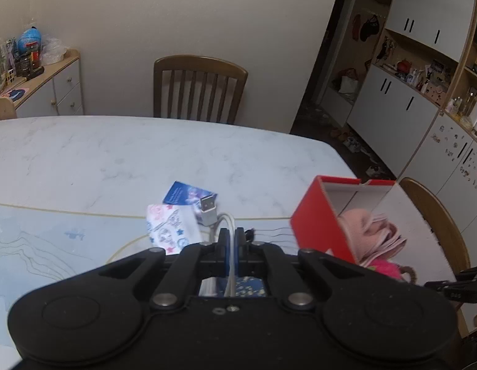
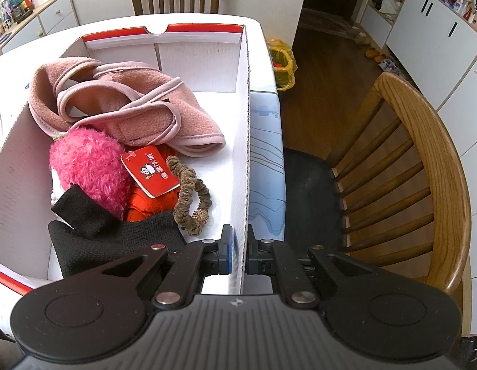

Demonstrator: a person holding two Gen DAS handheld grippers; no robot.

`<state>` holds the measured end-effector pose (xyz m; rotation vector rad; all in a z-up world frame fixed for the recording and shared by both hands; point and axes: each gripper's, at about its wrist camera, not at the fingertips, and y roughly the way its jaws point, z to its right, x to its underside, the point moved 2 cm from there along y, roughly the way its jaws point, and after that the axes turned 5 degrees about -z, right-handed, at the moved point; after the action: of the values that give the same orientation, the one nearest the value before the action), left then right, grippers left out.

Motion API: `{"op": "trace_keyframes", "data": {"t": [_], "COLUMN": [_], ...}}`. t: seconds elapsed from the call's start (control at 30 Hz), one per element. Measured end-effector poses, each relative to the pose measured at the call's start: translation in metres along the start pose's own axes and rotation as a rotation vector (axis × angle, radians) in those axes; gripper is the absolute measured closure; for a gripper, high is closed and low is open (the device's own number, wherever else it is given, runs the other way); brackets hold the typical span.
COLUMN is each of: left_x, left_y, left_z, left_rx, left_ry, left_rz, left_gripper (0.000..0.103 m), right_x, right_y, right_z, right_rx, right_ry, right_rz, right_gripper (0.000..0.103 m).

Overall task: Organize objects
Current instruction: 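Grasp the white USB cable with the left gripper, then carry the white cable into the box and open the left gripper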

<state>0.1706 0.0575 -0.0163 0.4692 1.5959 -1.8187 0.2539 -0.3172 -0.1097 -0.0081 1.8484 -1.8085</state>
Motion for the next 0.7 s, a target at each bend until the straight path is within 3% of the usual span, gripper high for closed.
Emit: {"op": "trace_keyframes", "data": {"t": [0.23,0.47,0.7], "left_x": [-0.014,-0.023,-0.028], "left_y": [-0.017,-0.025,-0.028], "left_z": [0.022,0.064,0.108], "left_rx": [0.068,0.141,0.276], "left_ry": [0.021,0.142,0.202], "left_rz": [0.037,0.028,0.04], "left_gripper": [0.103,0.103,0.103], "right_x": [-0.001,0.0,0.0], "right_y": [0.001,0.001,0.001], "right_z": [0.0,0.001,0.001], "right_rx": [-0.007,-0.013,-0.015], "right_ry": [0.0,0.0,0.0], "right_rz": [0.003,0.007,0.008], "right_gripper": [0.096,0.096,0.096]}}
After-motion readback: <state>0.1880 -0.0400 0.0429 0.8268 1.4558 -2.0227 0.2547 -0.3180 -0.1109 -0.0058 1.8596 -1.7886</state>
